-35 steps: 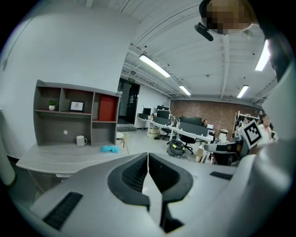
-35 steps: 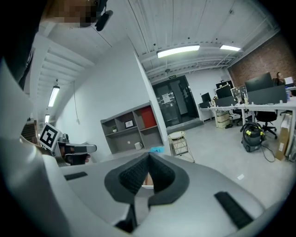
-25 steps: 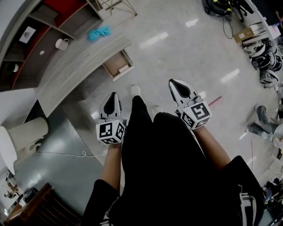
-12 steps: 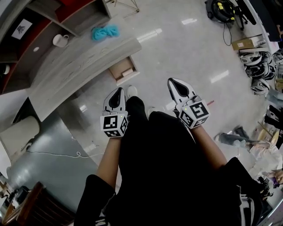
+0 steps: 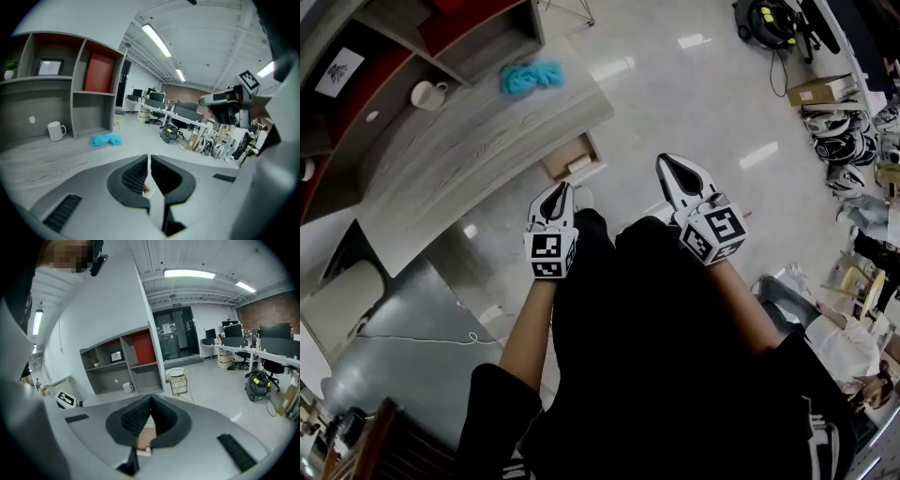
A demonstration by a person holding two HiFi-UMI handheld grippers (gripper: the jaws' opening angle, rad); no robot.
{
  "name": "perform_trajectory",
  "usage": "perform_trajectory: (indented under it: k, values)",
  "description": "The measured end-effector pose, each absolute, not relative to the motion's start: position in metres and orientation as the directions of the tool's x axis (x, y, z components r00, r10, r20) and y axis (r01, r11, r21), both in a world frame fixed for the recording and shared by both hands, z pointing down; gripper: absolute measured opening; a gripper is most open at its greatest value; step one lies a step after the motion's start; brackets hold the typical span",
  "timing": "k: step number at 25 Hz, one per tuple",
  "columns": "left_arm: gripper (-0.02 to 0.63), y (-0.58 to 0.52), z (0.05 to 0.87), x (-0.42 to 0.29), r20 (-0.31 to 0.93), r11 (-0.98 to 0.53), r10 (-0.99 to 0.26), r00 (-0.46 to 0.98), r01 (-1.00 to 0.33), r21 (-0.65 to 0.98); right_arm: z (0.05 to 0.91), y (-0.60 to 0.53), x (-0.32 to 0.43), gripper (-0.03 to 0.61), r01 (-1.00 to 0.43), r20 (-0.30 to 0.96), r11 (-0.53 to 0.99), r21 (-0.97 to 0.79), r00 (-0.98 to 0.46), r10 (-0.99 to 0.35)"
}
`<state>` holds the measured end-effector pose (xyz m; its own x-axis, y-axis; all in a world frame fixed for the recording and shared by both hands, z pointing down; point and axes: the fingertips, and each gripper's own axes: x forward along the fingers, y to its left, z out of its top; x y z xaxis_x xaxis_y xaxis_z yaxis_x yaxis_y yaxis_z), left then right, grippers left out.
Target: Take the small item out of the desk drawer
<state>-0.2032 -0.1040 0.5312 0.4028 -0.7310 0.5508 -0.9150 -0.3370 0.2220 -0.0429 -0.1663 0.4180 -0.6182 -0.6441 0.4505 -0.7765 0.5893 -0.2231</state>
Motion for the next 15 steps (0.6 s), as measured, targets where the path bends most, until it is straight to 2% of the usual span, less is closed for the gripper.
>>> perform_trajectory:
  k: [7,15]
  values:
    - [0.011,-0.111,0.616,-0.188,0.695,-0.459,-0.575,0.432,-0.873,0.164,0.448,-0.164,-0.049,-0.002,-0.775,0.500,0.571,-0.272,-0.621,-0.604]
    - [0.011,-0.120,0.715,-0.165,0.835,-0.534,-0.385,0.392,-0.833,0.146,0.496,-0.169,-0.039,-0.002,-0.741,0.539,0.569,-0.357,-0.661,-0.522]
